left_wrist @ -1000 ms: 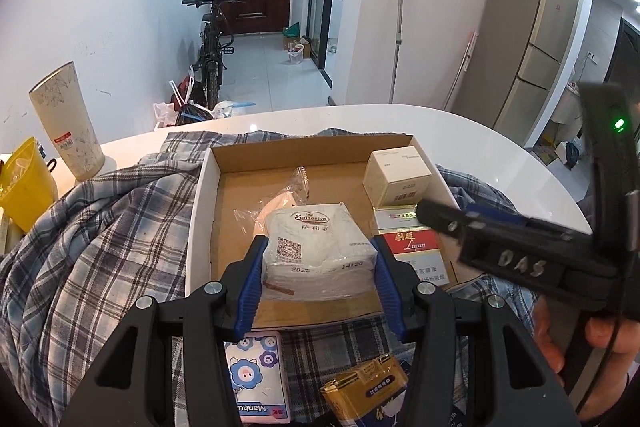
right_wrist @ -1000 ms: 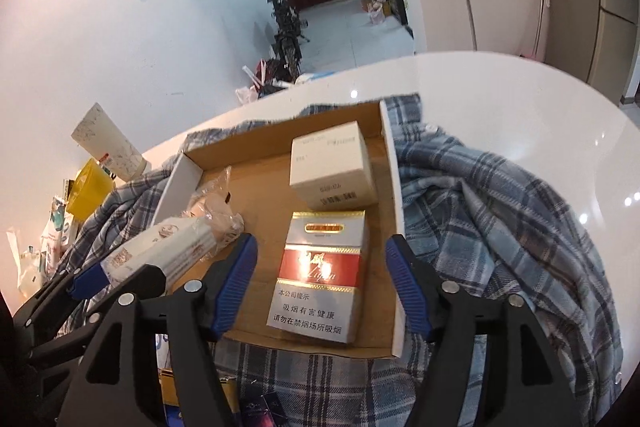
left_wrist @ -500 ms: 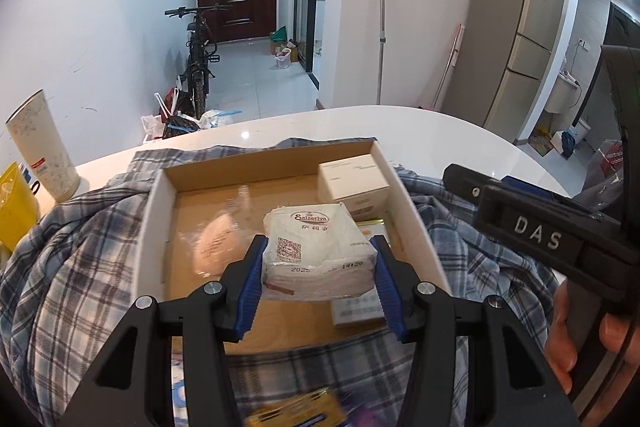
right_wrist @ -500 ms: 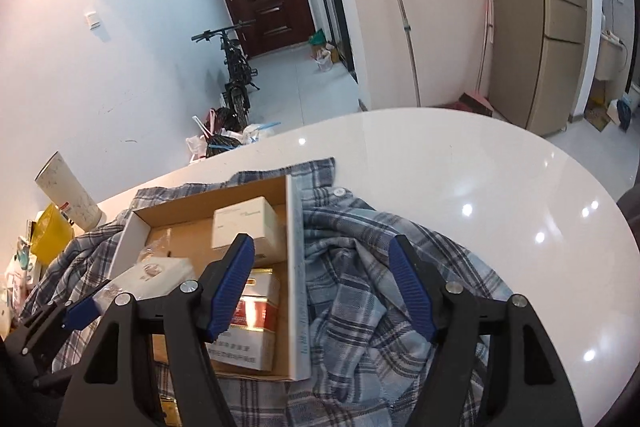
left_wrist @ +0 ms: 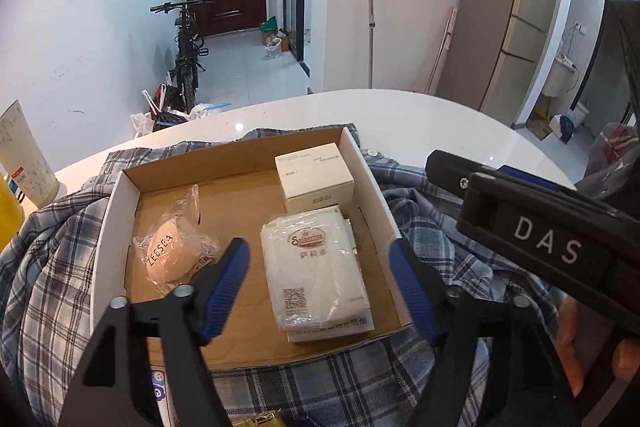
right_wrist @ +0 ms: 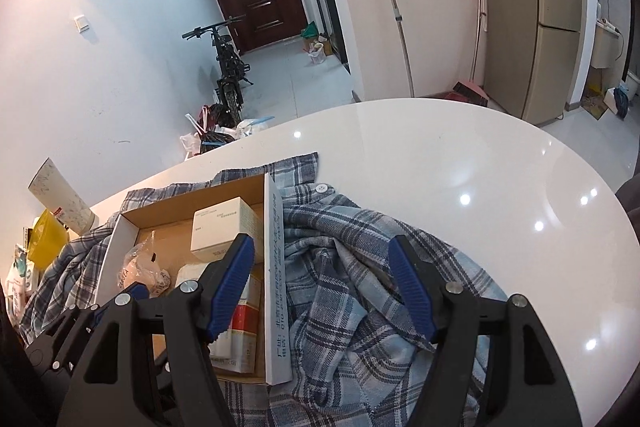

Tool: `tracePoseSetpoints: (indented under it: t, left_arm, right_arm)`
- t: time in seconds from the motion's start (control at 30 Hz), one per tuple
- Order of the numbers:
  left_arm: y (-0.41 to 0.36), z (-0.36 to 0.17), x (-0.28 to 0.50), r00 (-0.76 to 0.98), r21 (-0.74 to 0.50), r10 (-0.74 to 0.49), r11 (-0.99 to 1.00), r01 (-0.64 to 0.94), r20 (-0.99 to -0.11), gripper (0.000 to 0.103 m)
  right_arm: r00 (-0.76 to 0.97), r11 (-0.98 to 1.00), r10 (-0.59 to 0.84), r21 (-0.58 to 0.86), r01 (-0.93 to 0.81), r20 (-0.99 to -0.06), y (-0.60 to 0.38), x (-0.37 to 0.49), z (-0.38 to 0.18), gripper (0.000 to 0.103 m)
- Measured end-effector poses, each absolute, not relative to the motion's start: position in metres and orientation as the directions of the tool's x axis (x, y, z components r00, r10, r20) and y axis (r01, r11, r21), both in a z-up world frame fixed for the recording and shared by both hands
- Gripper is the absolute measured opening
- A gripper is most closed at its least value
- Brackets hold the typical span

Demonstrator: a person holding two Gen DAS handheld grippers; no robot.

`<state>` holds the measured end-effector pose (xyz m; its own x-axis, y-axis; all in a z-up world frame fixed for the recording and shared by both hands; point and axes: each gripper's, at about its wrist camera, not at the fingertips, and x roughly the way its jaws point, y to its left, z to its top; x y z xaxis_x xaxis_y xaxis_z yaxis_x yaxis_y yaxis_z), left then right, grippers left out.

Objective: Organize objects
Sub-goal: 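Lower the tissue pack into the box with the left tool while the right tool places the Liqun pack, then open both tools and raise them out of the cardboard box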

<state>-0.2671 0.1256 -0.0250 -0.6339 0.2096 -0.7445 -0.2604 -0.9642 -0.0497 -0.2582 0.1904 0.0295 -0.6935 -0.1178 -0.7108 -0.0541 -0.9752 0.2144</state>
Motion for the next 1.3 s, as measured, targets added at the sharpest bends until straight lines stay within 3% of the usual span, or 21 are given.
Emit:
tracePoseSetpoints:
  t: [0.4, 0.57, 0.73, 0.93, 1.03, 1.1, 1.3]
  left_arm:
    - [0.08, 0.009, -0.25, -0.705, -0.078, 0.196, -0.977, -0.196, -0.681, 0.084]
    - [0.039, 0.032, -0.225, -0.817, -0.09, 0.103, -0.994, -0.063, -0.568, 0.084]
    - [0.012, 0.065, -0.195, -0.868, -0.066, 0.085, -0.996, -0.06, -0.489, 0.084]
    - [-0.011, 0.099, -0.146, -0.904, -0.074, 0.114, -0.993, -0.092, -0.411, 0.09]
    - [-0.015, 0.11, -0.115, -0.923, -0.07, 0.137, -0.99, -0.12, -0.359, 0.091]
    - [-0.015, 0.115, -0.098, -0.935, -0.052, 0.135, -0.991, -0.125, -0.328, 0.103]
    - [-0.018, 0.116, -0.069, -0.964, -0.018, 0.081, -0.997, -0.079, -0.254, 0.103]
  right_arm:
    - [-0.711, -0.978, -0.127, 0.206, -0.026, -0.691, 0.181, -0.252, 0.038, 0.069]
    - [-0.7, -0.972, -0.179, 0.236, 0.015, -0.692, 0.174, -0.24, 0.048, 0.069]
    - [-0.747, -0.979, -0.174, 0.194, 0.061, -0.641, 0.16, -0.214, 0.073, 0.07]
    - [-0.776, -0.972, -0.221, 0.202, 0.123, -0.591, 0.145, -0.18, 0.096, 0.08]
    - [-0.788, -0.966, -0.245, 0.207, 0.152, -0.565, 0.137, -0.162, 0.105, 0.093]
    - [-0.809, -0.968, -0.24, 0.193, 0.16, -0.536, 0.133, -0.149, 0.112, 0.103]
    - [-0.857, -0.97, -0.238, 0.155, 0.187, -0.458, 0.128, -0.116, 0.129, 0.103]
